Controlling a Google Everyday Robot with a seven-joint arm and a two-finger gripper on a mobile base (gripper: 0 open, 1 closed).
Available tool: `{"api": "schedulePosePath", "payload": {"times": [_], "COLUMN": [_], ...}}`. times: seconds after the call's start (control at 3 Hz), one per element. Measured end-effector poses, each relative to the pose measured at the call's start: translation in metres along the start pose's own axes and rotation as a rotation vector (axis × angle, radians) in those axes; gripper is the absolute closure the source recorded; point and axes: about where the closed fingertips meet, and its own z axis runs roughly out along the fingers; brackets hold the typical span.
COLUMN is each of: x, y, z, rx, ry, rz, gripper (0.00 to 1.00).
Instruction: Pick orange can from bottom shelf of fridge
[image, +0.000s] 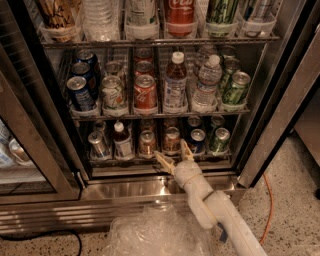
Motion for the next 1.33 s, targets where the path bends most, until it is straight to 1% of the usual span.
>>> {"api": "schedulePosePath", "payload": {"times": [0.67,1.33], "x": [0.003,0.007], "y": [-0.002,-0.006], "z": [0.022,0.040], "rx": [-0.008,0.003], "ry": [0.003,0.002], "rz": [-0.009,-0.010], "gripper": [0.25,0.29]}}
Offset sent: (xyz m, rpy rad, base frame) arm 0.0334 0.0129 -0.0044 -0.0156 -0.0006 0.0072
